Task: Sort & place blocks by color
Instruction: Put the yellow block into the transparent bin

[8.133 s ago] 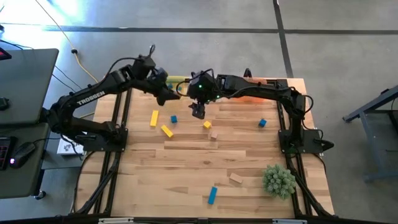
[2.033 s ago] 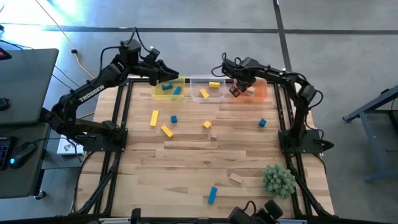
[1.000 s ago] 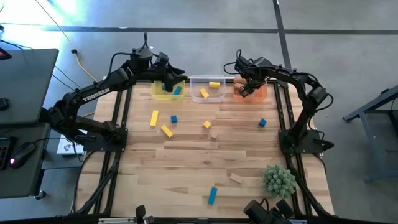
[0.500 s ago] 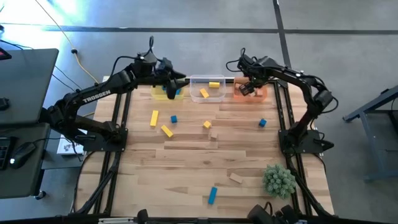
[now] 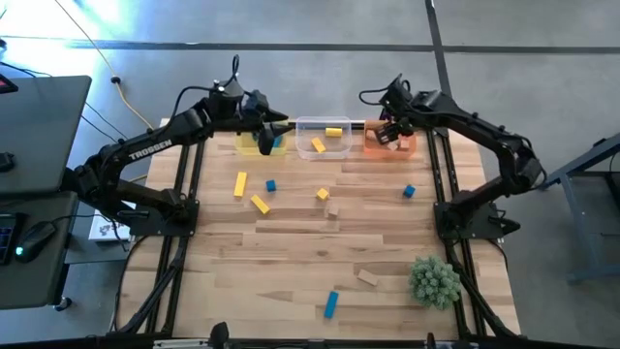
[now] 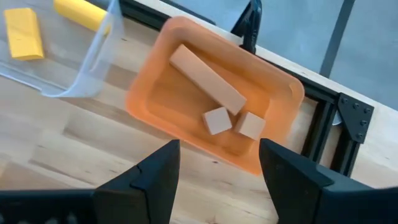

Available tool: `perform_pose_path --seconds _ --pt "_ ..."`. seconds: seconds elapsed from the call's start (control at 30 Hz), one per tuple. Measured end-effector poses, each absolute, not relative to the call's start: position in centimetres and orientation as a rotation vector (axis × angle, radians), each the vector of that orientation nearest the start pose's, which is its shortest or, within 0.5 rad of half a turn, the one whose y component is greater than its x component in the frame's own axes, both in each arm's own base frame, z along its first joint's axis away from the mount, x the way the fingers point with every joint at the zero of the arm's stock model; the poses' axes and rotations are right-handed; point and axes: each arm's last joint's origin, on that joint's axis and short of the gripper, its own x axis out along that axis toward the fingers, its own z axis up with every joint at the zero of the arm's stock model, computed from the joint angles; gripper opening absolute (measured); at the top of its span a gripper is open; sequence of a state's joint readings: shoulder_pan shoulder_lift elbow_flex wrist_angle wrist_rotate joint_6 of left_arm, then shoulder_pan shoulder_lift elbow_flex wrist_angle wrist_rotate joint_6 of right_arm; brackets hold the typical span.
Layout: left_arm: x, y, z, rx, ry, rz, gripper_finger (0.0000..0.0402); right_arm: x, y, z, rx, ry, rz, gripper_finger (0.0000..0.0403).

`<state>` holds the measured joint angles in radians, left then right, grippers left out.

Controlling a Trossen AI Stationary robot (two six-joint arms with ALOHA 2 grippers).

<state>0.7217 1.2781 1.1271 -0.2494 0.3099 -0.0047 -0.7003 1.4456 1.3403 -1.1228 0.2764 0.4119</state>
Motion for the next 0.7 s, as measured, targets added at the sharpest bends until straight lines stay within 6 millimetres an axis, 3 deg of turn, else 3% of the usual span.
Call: perform_pose_path --seconds 0.27,0.43,0.7 --pt "21.1 18.0 33.1 -0.086 0.499 0.375 0.0209 20.8 -16.8 31.2 0.595 1.043 -1.079 0.0208" --pt "20.4 16.5 31.1 0.018 0.751 0.226 0.0213 21.1 -16.4 31.2 0.591 1.040 -1.071 0.0208" --pt "20.5 13.8 29.8 0.133 0.941 -0.003 0.0210 21.4 -16.7 31.4 0.614 0.968 -1.095 0.0208"
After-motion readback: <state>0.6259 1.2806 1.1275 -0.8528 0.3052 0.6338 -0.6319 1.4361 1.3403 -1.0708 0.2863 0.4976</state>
